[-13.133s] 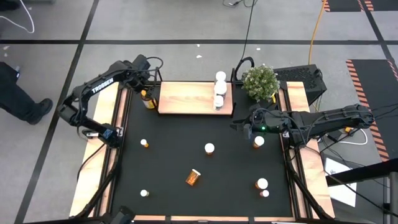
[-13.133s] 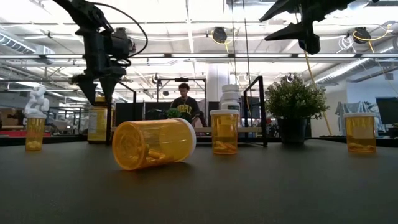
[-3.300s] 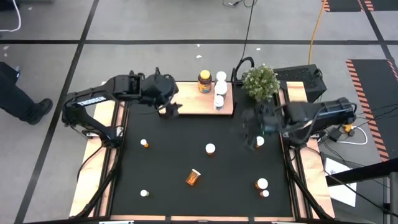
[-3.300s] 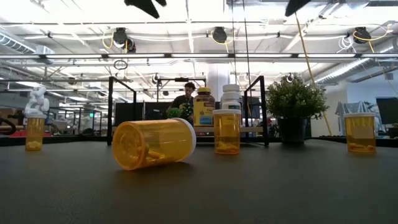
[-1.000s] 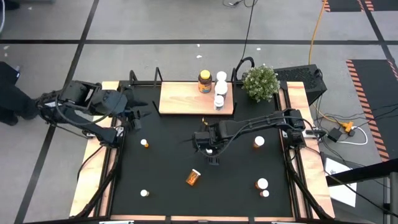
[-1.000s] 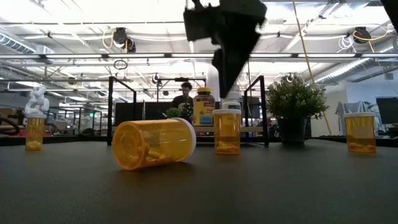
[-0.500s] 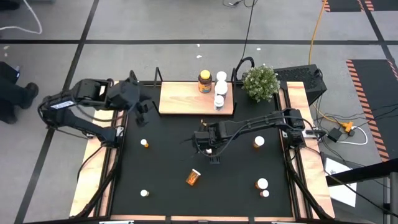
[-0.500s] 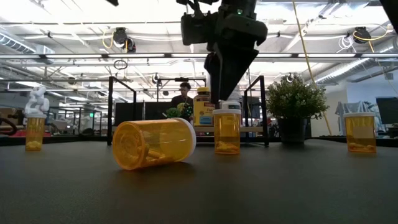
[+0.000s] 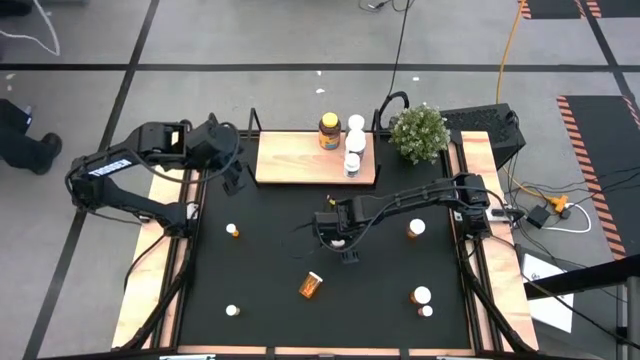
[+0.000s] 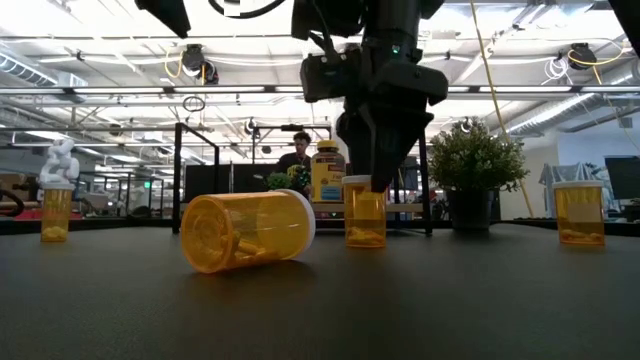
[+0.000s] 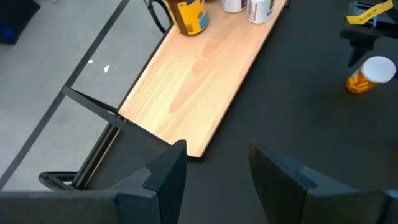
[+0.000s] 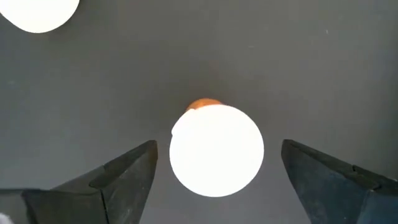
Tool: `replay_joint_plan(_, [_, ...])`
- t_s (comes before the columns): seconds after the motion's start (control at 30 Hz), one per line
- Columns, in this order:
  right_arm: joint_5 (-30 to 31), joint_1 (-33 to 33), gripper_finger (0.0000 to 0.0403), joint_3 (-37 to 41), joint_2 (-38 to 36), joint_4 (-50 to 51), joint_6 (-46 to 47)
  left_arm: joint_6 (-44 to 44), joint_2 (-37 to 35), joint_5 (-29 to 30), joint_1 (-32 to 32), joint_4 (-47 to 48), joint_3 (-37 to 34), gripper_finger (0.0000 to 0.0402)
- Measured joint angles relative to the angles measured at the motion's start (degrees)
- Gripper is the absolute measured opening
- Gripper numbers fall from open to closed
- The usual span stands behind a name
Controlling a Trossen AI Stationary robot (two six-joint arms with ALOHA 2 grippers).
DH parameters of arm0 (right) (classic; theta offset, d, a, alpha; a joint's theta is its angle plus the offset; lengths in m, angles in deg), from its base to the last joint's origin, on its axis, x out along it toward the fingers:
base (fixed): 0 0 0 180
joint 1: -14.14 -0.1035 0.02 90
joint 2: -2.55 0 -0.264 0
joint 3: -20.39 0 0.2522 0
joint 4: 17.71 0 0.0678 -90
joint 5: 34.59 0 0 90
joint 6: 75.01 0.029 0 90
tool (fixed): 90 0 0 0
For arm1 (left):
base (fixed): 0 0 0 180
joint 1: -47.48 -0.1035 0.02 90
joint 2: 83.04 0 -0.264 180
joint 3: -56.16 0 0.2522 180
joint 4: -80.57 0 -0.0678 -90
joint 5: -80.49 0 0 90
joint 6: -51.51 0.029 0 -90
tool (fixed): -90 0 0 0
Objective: Pick and place medicine bottles onto shelf by color
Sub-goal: Put the orange pill bottle on the shelf aligned with the other yellow pill bottles
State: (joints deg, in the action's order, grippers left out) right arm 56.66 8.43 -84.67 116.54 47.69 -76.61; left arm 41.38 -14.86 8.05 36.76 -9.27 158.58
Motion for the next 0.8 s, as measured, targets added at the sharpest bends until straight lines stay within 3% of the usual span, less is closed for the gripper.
replay_joint_plan(0.13, [0.1, 0.0, 0.0322, 0.5, 0.0, -1.1, -0.7, 0.4, 0.0, 0.0, -0.3, 0.0, 0.0, 0.0172])
replay_joint_plan(0.5, [0.0, 0.1, 0.0200, 0.5, 0.0, -1.3, -0.8, 0.7, 0.0, 0.0, -0.3, -0.1, 0.0, 0.0172])
replay_joint_plan(0.8, [-1.6, 2.2, 0.0218, 0.2, -4.3, -1.7, 0.2, 0.7, 0.0, 0.0, -0.3, -0.1, 0.0, 0.0172])
